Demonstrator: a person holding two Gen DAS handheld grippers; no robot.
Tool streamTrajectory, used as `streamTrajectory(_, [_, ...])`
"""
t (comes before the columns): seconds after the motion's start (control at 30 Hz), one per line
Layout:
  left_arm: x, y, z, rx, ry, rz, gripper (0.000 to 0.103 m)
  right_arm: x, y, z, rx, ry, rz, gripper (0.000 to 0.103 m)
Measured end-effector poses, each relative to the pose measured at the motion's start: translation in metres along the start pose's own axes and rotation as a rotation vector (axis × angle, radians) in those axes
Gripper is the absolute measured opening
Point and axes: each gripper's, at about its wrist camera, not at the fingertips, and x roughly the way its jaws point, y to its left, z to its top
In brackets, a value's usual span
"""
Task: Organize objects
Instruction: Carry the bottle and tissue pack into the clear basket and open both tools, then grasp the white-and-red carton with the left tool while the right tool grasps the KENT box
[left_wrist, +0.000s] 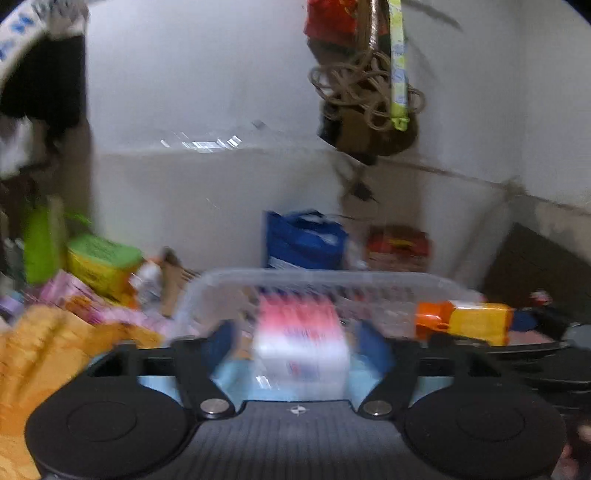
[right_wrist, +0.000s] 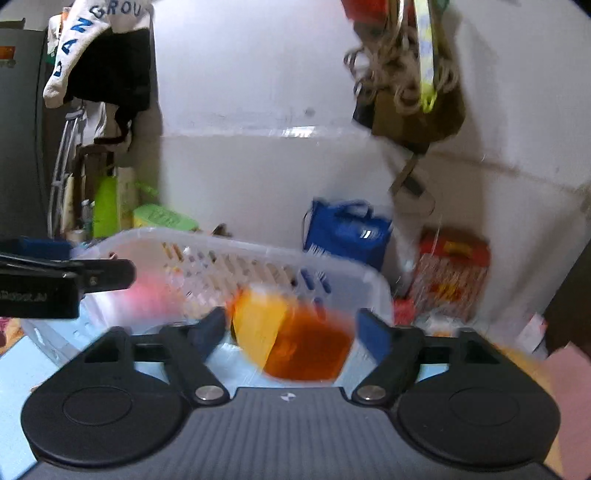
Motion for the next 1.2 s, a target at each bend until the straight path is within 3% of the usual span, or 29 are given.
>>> streamTrajectory(0.03, [-0.004,-0.001,-0.002,0.006,-0.023,0.034,0.103,-0.011,0.002,-0.001,0.001,-0.048,-0.022,0.102])
streamTrajectory(0.1, [-0.017,0.002,-0.002,0.007,-0.063,0.055,0.103,-0.035,0.003,0.000,0.009,-0.112,-0.023,0.103])
streamTrajectory(0.17, [-0.035,0.009,0.001,0.001,-0.094,0.027,0.103,-0.063,0.001,-0.002,0.041,-0.154,-0.030,0.103])
streamTrajectory(0.27, [-0.061,0.016,-0.005,-0.002,-0.066,0.020,0.103,-0.105,0.000,-0.022,0.107,-0.143,-0.004,0.103])
streamTrajectory(0.33, [-0.074,0.020,-0.023,-0.016,-0.025,-0.016,0.103,-0.128,-0.004,-0.046,0.205,-0.141,0.022,0.103])
streamTrajectory(0.4, [-0.092,0.021,-0.049,-0.036,-0.017,-0.027,0.103,-0.145,-0.005,-0.064,0.223,-0.100,0.066,0.103])
streamTrajectory(0.47, [-0.105,0.020,-0.069,-0.029,0.002,-0.049,0.103,-0.157,-0.003,-0.074,0.208,-0.063,0.052,0.103])
streamTrajectory(0.57, [-0.121,0.013,-0.091,0.005,0.017,-0.049,0.103,-0.170,-0.002,-0.092,0.208,-0.088,0.016,0.103])
streamTrajectory(0.73, [-0.141,0.000,-0.105,0.049,0.045,-0.077,0.102,-0.169,0.003,-0.106,0.063,-0.054,-0.055,0.103])
streamTrajectory(0.87, [-0.163,-0.004,-0.107,0.087,-0.018,-0.068,0.102,-0.200,-0.002,-0.119,0.064,-0.108,-0.022,0.103])
streamTrajectory(1.03, [-0.178,-0.009,-0.101,0.085,-0.074,-0.050,0.102,-0.223,-0.005,-0.114,0.095,-0.201,-0.051,0.103])
streamTrajectory(1.2, [-0.189,-0.016,-0.106,0.127,-0.086,-0.027,0.102,-0.222,-0.013,-0.123,0.102,-0.174,-0.048,0.103])
